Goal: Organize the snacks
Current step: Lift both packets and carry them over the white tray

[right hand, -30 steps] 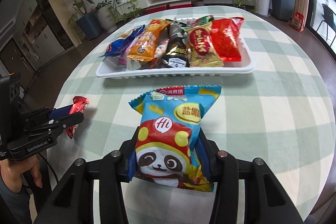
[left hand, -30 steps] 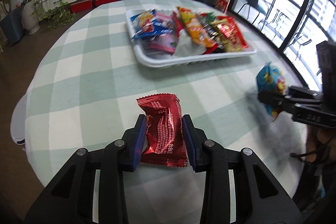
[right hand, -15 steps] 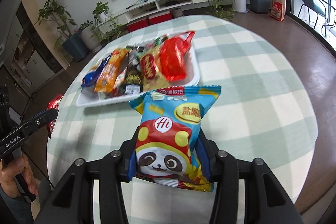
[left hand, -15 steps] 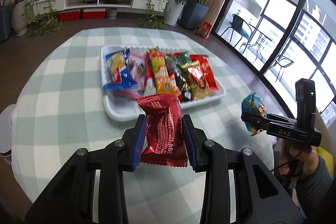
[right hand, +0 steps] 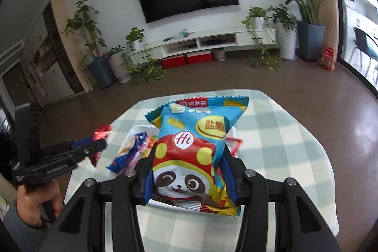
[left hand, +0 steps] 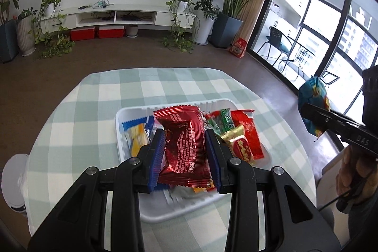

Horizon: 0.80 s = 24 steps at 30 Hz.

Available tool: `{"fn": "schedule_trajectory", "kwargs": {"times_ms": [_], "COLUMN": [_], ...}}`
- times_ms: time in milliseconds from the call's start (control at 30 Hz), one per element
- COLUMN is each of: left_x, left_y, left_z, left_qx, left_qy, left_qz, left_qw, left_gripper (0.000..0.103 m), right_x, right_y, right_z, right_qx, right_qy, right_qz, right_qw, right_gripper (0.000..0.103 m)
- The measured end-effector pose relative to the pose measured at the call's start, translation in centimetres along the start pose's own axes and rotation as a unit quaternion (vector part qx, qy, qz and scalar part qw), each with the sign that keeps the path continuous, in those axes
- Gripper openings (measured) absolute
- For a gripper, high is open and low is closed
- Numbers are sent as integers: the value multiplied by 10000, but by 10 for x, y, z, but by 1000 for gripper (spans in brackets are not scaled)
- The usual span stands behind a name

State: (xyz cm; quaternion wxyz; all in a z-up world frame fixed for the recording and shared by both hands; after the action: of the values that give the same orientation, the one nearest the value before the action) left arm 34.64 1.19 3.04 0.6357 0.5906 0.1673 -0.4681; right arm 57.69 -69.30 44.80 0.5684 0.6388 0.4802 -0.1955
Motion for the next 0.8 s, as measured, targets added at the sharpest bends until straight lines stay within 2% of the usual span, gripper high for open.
{"fn": "schedule_trajectory", "kwargs": {"times_ms": [133,367,667,800], "left_x": [29,74,101,109], "left_y": [8,1,-5,-7], "left_z": [-3,-16,-22,-19], "left_qx": [15,-36,-2,65], "left_qy": [59,131,160,182], "left_qz": [-156,-412,-596,-668], "left_qw": [9999,9991,9981,9976], "left_gripper": [32,32,32,32], "right_x": [44,107,143,153], "right_y": [14,15,8,2], "right_z": [-8,-9,-12,-5], "right_qx": [-118,-237,-420,-289], "right_qy": [22,-107,-274,-273], "right_qz": [-365,-940,-1281,-1384], "right_qw": [9993,9952,9905,9896], "right_gripper": [50,50,50,50]}}
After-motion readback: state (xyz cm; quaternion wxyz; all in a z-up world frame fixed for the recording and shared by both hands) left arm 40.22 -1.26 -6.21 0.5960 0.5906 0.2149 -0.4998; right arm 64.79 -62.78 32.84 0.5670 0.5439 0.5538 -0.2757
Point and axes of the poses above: each gripper's, at about its wrist camera, not at the fingertips, and x roughly the way its jaws point, z to its right, y to its top, the point moved 4 cm from there along x, roughly the way its jaws point, and after that the axes turned 10 degrees about -z, right-handed, at the moved point
